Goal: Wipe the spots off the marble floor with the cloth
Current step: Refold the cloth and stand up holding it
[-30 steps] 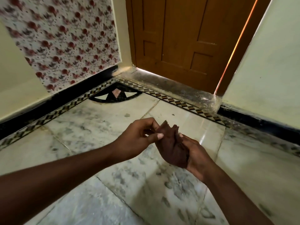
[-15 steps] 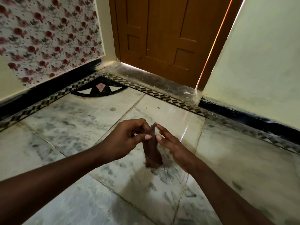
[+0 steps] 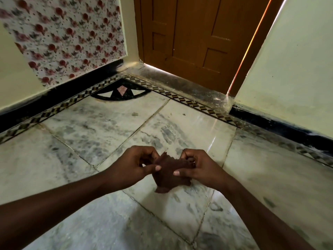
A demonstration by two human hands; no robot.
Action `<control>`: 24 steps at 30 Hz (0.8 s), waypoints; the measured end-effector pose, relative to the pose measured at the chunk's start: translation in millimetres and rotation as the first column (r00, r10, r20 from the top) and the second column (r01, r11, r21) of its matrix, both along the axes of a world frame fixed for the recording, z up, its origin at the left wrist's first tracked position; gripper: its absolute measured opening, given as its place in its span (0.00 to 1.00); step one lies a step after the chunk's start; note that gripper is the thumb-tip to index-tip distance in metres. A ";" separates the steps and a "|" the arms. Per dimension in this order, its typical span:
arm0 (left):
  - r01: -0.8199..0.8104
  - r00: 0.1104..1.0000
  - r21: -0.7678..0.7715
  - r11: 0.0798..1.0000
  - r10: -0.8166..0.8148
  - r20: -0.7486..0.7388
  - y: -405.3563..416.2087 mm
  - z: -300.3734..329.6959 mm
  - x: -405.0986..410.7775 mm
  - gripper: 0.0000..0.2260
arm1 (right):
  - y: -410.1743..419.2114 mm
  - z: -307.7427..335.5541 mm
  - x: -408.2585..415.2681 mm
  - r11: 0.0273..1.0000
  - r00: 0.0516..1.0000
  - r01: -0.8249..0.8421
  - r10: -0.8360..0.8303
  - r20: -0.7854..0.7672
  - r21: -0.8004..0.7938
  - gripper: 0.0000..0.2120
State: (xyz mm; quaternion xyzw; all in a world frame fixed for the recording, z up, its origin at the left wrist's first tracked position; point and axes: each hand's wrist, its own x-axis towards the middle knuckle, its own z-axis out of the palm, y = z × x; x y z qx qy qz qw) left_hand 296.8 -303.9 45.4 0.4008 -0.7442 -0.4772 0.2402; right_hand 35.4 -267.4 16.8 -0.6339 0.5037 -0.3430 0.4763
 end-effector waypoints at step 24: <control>-0.222 0.938 -0.019 0.975 0.219 0.267 -76.9 -95.1 -27.4 0.10 | -57.9 -82.0 14.5 0.838 0.790 0.421 -0.527 -0.314 -0.347 0.06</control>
